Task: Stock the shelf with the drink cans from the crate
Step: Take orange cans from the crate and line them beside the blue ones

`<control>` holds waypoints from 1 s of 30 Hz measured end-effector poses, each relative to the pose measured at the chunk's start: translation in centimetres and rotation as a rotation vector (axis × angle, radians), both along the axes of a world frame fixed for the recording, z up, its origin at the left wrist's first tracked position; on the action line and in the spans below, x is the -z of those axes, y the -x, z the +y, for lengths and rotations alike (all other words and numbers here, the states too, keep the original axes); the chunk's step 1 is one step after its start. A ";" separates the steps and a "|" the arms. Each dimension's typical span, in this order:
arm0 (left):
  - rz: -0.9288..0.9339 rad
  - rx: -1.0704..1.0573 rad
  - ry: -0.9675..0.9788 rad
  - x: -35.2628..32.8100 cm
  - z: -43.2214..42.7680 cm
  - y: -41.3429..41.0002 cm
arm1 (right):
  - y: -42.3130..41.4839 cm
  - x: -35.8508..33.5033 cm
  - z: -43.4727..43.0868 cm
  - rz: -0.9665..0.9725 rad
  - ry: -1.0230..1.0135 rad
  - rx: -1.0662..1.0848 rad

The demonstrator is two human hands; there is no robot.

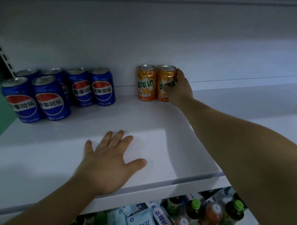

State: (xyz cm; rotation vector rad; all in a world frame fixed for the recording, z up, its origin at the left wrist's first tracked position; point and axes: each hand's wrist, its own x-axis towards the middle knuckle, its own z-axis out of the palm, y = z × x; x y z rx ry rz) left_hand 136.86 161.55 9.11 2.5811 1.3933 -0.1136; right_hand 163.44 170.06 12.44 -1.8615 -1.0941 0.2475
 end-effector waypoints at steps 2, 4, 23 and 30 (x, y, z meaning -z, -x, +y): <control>-0.001 0.002 0.001 0.1 0.0 0.1 | -0.1 0.2 0.3 0.004 0.022 0.011; 0.002 0.003 0.011 0.1 -0.1 0.1 | -0.1 0.3 0.6 0.006 0.048 0.028; 0.085 0.076 0.157 -3.8 -0.3 -3.6 | -3.2 -5.5 -23.3 -0.227 0.579 0.053; 0.003 0.652 0.151 -5.1 -18.2 -17.6 | -4.8 -4.5 -41.8 -0.164 0.669 0.300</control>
